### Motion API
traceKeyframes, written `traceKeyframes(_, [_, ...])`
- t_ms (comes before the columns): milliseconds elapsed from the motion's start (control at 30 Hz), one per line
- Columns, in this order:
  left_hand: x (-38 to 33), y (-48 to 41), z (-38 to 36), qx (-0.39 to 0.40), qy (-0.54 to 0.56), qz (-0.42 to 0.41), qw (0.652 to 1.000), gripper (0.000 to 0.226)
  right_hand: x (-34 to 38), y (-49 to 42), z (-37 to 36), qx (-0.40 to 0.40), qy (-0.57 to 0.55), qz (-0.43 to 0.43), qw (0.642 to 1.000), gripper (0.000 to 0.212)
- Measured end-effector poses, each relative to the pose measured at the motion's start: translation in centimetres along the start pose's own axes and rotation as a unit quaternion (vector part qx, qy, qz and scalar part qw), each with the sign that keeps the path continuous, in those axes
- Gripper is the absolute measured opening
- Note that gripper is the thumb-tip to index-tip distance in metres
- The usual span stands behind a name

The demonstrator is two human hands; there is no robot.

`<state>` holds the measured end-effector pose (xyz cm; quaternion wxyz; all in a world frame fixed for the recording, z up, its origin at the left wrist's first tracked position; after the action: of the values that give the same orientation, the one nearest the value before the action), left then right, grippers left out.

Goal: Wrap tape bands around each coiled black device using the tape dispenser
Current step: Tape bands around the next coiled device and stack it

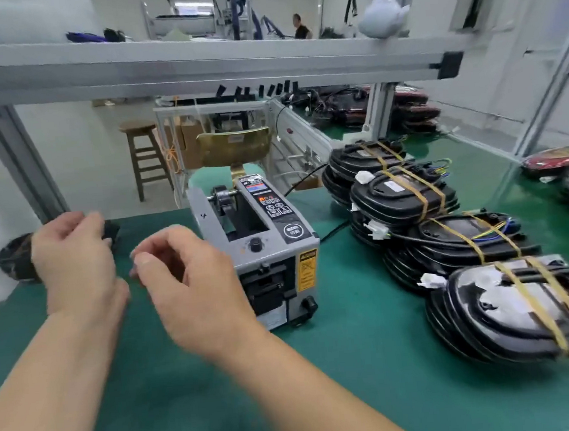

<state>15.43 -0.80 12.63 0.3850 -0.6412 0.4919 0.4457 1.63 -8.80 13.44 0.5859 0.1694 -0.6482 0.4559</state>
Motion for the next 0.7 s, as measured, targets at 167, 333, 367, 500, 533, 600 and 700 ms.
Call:
traceKeyframes(167, [-3.9, 8.8, -4.1, 0.081, 0.049, -0.14, 0.986, 0.018, 3.4, -0.8, 11.7, -0.123, 0.059, 0.061, 0.989, 0.009])
traceKeyframes(333, [-4.2, 16.7, -8.9, 0.292, 0.004, -0.091, 0.952, 0.013, 3.9, -1.7, 23.0, -0.165, 0.215, 0.012, 0.962, 0.004])
traceKeyframes(367, [-3.2, 18.6, -9.8, 0.349, -0.039, -0.056, 0.935, 0.008, 4.0, -1.4, 25.6, -0.175, 0.249, -0.001, 0.953, 0.003])
traceKeyframes(500, [2.7, 26.9, -12.1, 0.544, -0.227, 0.068, 0.805, 0.029, 3.3, 2.7, 36.1, -0.245, 0.375, -0.083, 0.89, 0.013])
traceKeyframes(533, [3.9, 28.5, -12.4, 0.563, -0.255, 0.082, 0.782, 0.034, 2.5, 4.0, 38.1, -0.255, 0.409, -0.12, 0.868, 0.02])
traceKeyframes(600, [5.7, 30.8, -13.2, 0.576, -0.293, 0.09, 0.758, 0.043, 0.6, 6.4, 41.2, -0.248, 0.477, -0.205, 0.818, 0.038])
traceKeyframes(700, [7.2, 32.8, -14.3, 0.592, -0.322, 0.086, 0.734, 0.048, -2.3, 9.4, 43.2, -0.231, 0.51, -0.296, 0.774, 0.06])
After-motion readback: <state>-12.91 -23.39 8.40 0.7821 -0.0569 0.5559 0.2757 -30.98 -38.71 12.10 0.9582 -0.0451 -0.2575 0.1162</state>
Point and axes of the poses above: each hand's wrist, its own y-axis away from the middle knuckle, its own z-axis out of the back of the hand, x = y × z, the point moved 5 cm from there along -y, towards the middle knuckle, and after that the axes turned 6 degrees about -x, right-handed, at the moved point
